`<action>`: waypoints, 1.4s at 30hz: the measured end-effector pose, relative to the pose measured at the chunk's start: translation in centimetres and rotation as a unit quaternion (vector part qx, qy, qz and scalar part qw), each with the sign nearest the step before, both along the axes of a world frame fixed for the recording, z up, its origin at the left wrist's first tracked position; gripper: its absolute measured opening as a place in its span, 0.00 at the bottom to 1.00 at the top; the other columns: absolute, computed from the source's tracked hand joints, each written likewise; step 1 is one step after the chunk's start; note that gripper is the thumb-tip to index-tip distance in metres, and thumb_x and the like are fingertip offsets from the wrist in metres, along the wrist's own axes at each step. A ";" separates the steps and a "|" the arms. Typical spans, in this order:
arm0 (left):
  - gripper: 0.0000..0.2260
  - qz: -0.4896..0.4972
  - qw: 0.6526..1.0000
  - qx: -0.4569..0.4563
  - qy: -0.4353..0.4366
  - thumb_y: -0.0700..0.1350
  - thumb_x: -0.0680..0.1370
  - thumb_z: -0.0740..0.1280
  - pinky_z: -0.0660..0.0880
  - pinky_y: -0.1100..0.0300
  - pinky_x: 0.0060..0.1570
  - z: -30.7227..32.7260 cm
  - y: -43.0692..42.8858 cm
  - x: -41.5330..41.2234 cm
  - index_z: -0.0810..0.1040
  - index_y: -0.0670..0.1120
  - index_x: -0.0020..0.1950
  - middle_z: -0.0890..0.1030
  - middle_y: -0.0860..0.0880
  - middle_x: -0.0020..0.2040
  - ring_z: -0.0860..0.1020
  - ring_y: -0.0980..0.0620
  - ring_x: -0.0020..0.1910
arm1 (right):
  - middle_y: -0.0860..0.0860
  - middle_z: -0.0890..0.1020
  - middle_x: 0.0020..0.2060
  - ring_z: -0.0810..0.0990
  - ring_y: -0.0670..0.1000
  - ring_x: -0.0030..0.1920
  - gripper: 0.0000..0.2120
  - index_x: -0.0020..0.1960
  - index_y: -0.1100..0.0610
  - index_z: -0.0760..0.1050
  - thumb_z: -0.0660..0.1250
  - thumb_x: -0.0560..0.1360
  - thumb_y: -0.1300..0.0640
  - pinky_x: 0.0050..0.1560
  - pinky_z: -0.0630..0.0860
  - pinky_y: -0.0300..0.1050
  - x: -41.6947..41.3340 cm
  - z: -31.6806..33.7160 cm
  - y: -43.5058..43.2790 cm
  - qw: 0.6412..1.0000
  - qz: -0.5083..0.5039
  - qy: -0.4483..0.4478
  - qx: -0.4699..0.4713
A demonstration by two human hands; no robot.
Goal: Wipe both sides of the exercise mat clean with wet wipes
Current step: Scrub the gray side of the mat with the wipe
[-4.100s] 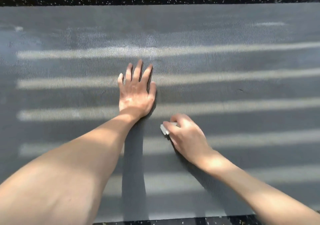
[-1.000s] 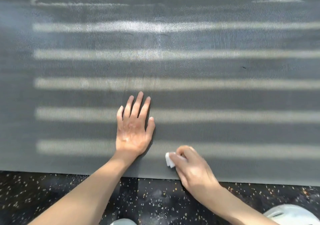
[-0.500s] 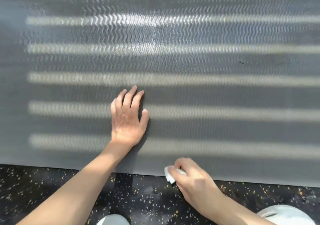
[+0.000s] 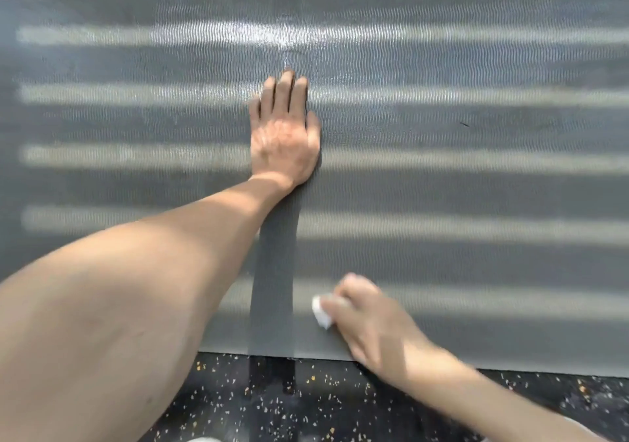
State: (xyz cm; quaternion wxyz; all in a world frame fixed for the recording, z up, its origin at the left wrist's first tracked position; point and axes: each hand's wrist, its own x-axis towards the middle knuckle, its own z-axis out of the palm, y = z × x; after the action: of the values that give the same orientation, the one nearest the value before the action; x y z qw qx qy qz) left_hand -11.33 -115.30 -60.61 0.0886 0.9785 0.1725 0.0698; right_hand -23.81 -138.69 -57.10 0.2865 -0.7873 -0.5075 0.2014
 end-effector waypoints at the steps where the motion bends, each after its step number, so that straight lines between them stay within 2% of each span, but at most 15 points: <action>1: 0.23 0.002 1.000 -0.010 -0.008 0.50 0.80 0.55 0.56 0.47 0.72 -0.1 0.0 0.0 0.69 0.44 0.73 0.68 0.44 0.74 0.64 0.42 0.74 | 0.50 0.71 0.42 0.70 0.50 0.38 0.05 0.49 0.54 0.75 0.60 0.76 0.57 0.34 0.72 0.47 2.1 0.0 1.5 0.998 -0.056 -0.016 -0.009; 4: 0.22 0.005 0.999 -0.023 -0.023 0.49 0.79 0.55 0.55 0.49 0.72 -0.1 -0.2 -0.1 0.70 0.44 0.72 0.69 0.44 0.74 0.64 0.42 0.74 | 0.53 0.71 0.42 0.68 0.52 0.38 0.12 0.51 0.60 0.76 0.66 0.70 0.70 0.29 0.72 0.47 4.6 -0.4 2.8 0.988 -0.148 -0.026 -0.024; 6: 0.23 0.001 0.999 -0.024 -0.023 0.50 0.79 0.55 0.56 0.48 0.72 0.1 -0.1 0.0 0.70 0.44 0.72 0.69 0.44 0.74 0.64 0.42 0.74 | 0.49 0.71 0.43 0.71 0.51 0.41 0.07 0.53 0.57 0.74 0.65 0.76 0.62 0.34 0.75 0.47 2.9 0.4 1.6 0.994 -0.081 -0.022 -0.075; 7: 0.23 0.001 1.000 -0.022 -0.022 0.50 0.79 0.54 0.56 0.48 0.72 0.2 -0.1 0.0 0.71 0.44 0.72 0.69 0.44 0.73 0.65 0.42 0.73 | 0.47 0.71 0.44 0.73 0.51 0.43 0.07 0.55 0.54 0.72 0.58 0.80 0.54 0.39 0.74 0.45 1.9 0.8 0.5 0.996 -0.045 0.005 -0.076; 9: 0.23 0.004 1.000 -0.016 -0.022 0.50 0.78 0.54 0.57 0.48 0.71 0.2 -0.1 0.1 0.71 0.44 0.71 0.70 0.44 0.73 0.65 0.41 0.73 | 0.49 0.73 0.47 0.74 0.52 0.43 0.17 0.59 0.55 0.72 0.49 0.80 0.50 0.40 0.70 0.43 2.0 0.6 0.0 0.998 -0.016 0.025 -0.046; 11: 0.23 0.006 0.999 -0.018 -0.027 0.50 0.78 0.55 0.57 0.48 0.71 0.1 -0.1 0.1 0.71 0.44 0.71 0.70 0.44 0.73 0.66 0.41 0.72 | 0.53 0.75 0.44 0.76 0.54 0.36 0.10 0.55 0.55 0.74 0.59 0.76 0.59 0.32 0.71 0.42 5.7 1.0 2.3 0.993 -0.061 0.027 -0.093; 13: 0.23 0.007 0.999 -0.016 -0.040 0.50 0.78 0.56 0.57 0.47 0.71 0.0 -0.1 0.2 0.72 0.43 0.70 0.71 0.44 0.72 0.67 0.41 0.72 | 0.53 0.75 0.39 0.75 0.53 0.32 0.07 0.49 0.56 0.76 0.67 0.72 0.64 0.28 0.72 0.43 9.9 0.2 4.5 0.985 -0.147 -0.059 -0.067; 16: 0.23 0.005 0.999 -0.018 -0.048 0.50 0.78 0.56 0.59 0.46 0.71 -0.1 -0.1 0.2 0.72 0.43 0.70 0.71 0.44 0.72 0.67 0.40 0.72 | 0.53 0.74 0.40 0.73 0.55 0.36 0.03 0.46 0.59 0.77 0.67 0.73 0.64 0.33 0.71 0.46 11.7 0.1 5.7 0.976 -0.185 -0.096 -0.064; 19: 0.22 0.005 0.999 -0.017 -0.043 0.49 0.78 0.56 0.59 0.46 0.71 0.1 -0.3 0.2 0.72 0.43 0.70 0.71 0.44 0.72 0.67 0.41 0.72 | 0.48 0.70 0.45 0.70 0.50 0.44 0.03 0.49 0.52 0.69 0.59 0.80 0.53 0.43 0.68 0.48 8.2 0.4 2.7 0.997 -0.047 -0.040 -0.055; 21: 0.22 0.008 0.999 -0.014 -0.037 0.49 0.78 0.55 0.58 0.47 0.71 0.2 -0.2 0.1 0.71 0.43 0.71 0.71 0.44 0.72 0.66 0.41 0.72 | 0.46 0.68 0.46 0.69 0.51 0.46 0.02 0.50 0.49 0.67 0.57 0.81 0.55 0.44 0.68 0.48 8.0 0.4 2.2 0.998 0.024 -0.033 -0.042; 24: 0.23 0.008 0.999 -0.017 -0.033 0.49 0.79 0.55 0.57 0.47 0.72 0.3 -0.2 0.1 0.70 0.44 0.72 0.70 0.45 0.73 0.65 0.41 0.73 | 0.51 0.71 0.41 0.71 0.54 0.40 0.06 0.47 0.54 0.75 0.60 0.76 0.60 0.37 0.67 0.47 12.7 -0.2 5.4 0.992 -0.046 -0.119 -0.006; 28: 0.22 0.002 0.999 -0.017 -0.031 0.47 0.78 0.54 0.57 0.48 0.72 0.4 -0.2 0.1 0.70 0.43 0.72 0.70 0.44 0.73 0.65 0.42 0.73 | 0.51 0.73 0.41 0.69 0.53 0.41 0.11 0.46 0.57 0.72 0.61 0.79 0.49 0.39 0.63 0.46 17.4 -0.8 8.6 0.978 -0.154 -0.137 -0.031; 35: 0.22 0.006 1.000 -0.013 -0.008 0.46 0.78 0.56 0.58 0.47 0.72 0.8 -0.2 0.1 0.69 0.45 0.71 0.69 0.45 0.73 0.65 0.42 0.73 | 0.51 0.72 0.40 0.68 0.51 0.37 0.09 0.49 0.54 0.76 0.58 0.75 0.57 0.33 0.64 0.42 11.7 0.6 3.6 0.992 -0.007 -0.112 -0.062; 38: 0.22 0.007 1.000 -0.019 0.005 0.46 0.78 0.56 0.59 0.46 0.72 0.9 -0.2 0.2 0.69 0.45 0.71 0.69 0.46 0.74 0.65 0.42 0.73 | 0.54 0.73 0.40 0.73 0.56 0.40 0.10 0.44 0.56 0.75 0.58 0.78 0.53 0.38 0.69 0.48 17.6 0.1 7.9 0.984 -0.089 -0.152 -0.016; 42: 0.22 0.007 1.000 -0.025 0.016 0.47 0.78 0.56 0.60 0.46 0.72 1.1 0.0 0.2 0.68 0.45 0.72 0.68 0.46 0.74 0.64 0.43 0.74 | 0.58 0.73 0.44 0.75 0.60 0.43 0.13 0.50 0.62 0.79 0.59 0.79 0.55 0.39 0.73 0.49 23.5 0.1 11.8 0.975 -0.152 -0.156 -0.037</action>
State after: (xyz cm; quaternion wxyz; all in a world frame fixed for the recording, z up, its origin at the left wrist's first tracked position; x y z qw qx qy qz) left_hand -11.10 -115.33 -59.47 0.1100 0.9757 0.1824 0.0508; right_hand -0.32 -126.86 -57.03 0.2013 -0.8872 -0.4123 0.0489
